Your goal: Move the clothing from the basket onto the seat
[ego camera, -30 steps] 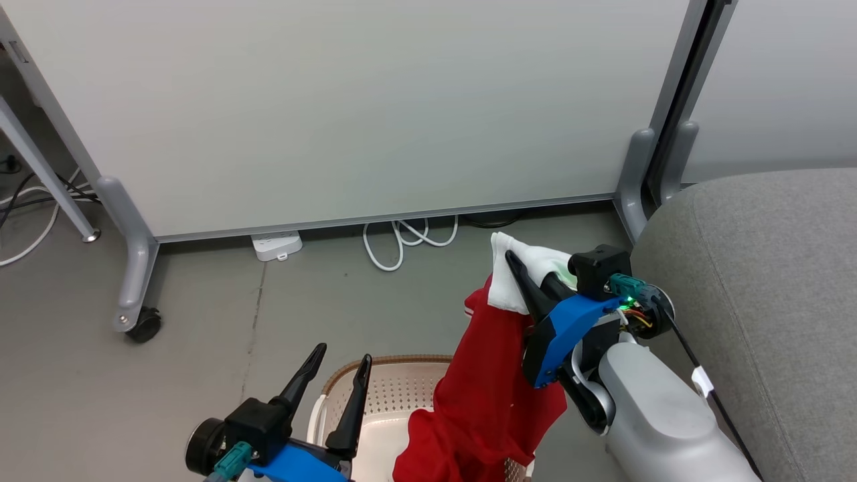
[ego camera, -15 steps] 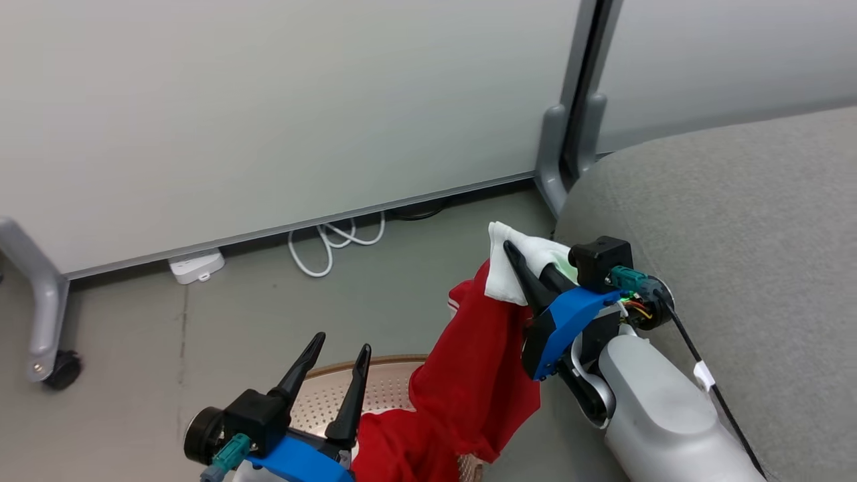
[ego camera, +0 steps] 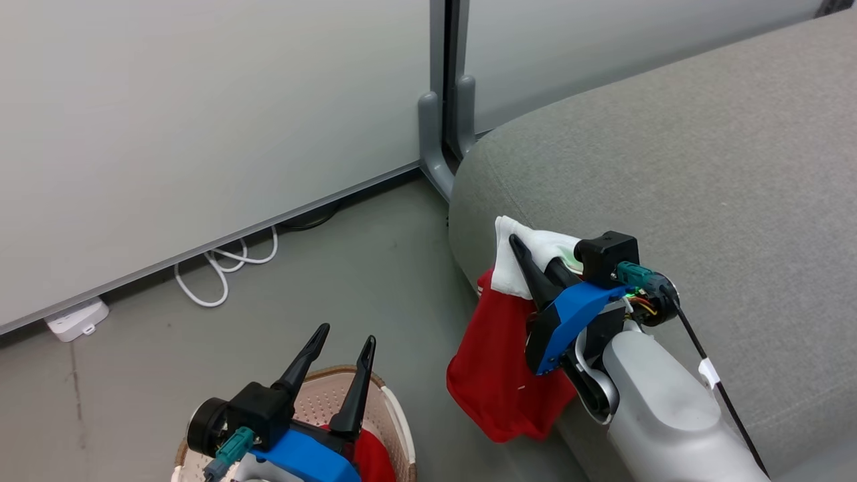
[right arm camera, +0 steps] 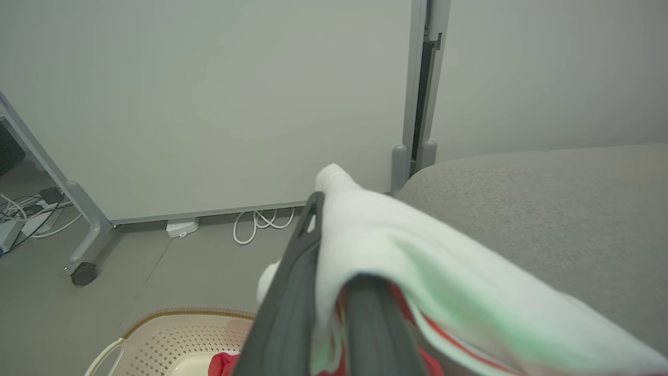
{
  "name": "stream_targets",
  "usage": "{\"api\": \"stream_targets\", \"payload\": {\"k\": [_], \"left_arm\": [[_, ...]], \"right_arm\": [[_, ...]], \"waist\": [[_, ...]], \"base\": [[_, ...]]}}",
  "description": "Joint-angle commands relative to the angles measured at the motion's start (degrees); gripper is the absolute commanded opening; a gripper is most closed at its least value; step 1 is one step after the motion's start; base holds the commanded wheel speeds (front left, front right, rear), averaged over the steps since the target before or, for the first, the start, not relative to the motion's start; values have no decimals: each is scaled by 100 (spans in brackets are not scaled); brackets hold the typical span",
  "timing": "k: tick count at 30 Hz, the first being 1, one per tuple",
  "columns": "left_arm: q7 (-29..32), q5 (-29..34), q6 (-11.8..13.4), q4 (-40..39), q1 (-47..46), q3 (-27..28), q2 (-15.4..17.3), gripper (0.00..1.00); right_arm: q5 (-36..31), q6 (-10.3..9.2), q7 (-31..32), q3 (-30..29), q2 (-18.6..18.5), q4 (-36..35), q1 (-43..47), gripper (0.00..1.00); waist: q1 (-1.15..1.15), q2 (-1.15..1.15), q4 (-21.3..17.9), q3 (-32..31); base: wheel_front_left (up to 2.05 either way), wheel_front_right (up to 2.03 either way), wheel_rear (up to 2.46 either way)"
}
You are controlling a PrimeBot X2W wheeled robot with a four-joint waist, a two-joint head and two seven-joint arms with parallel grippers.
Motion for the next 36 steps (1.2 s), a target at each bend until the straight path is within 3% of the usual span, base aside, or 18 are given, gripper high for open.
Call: {"api": "stream_targets", "payload": {"k": [1,10,20,25,30,36], "left_arm": [[-17,34,-25,-25,-74,16,9,100],[-17,82,-29,-18,-107,14,5,100],[-17,76,-31,-59,-189,-30,59,100],[-17,138,-31,-163,-352,-42,172,100],[-17,204,-31,-259,-707,-252,333,100],[-17,221,-31,-421,-1358,-638,496,100]], "right_arm": [[-26,-2,-24,-15,-3,-32,12,0],[0,-2,-27,-52,-3,-76,50,0],[-35,-3,1,-304,-3,-43,-179,0],[-302,-3,166,-1053,-2,-56,-880,0],[-637,-3,526,-2067,-237,-300,-1831,0],[-891,-3,1016,-3231,-1106,-881,-2652,0]], "waist": [[0,0,-188,63],[0,0,-386,110],[0,0,-341,279],[0,0,-289,631],[0,0,-94,1197],[0,0,323,2008]], "base": [[0,0,0],[0,0,0],[0,0,0],[0,0,0],[0,0,0],[0,0,0]]}}
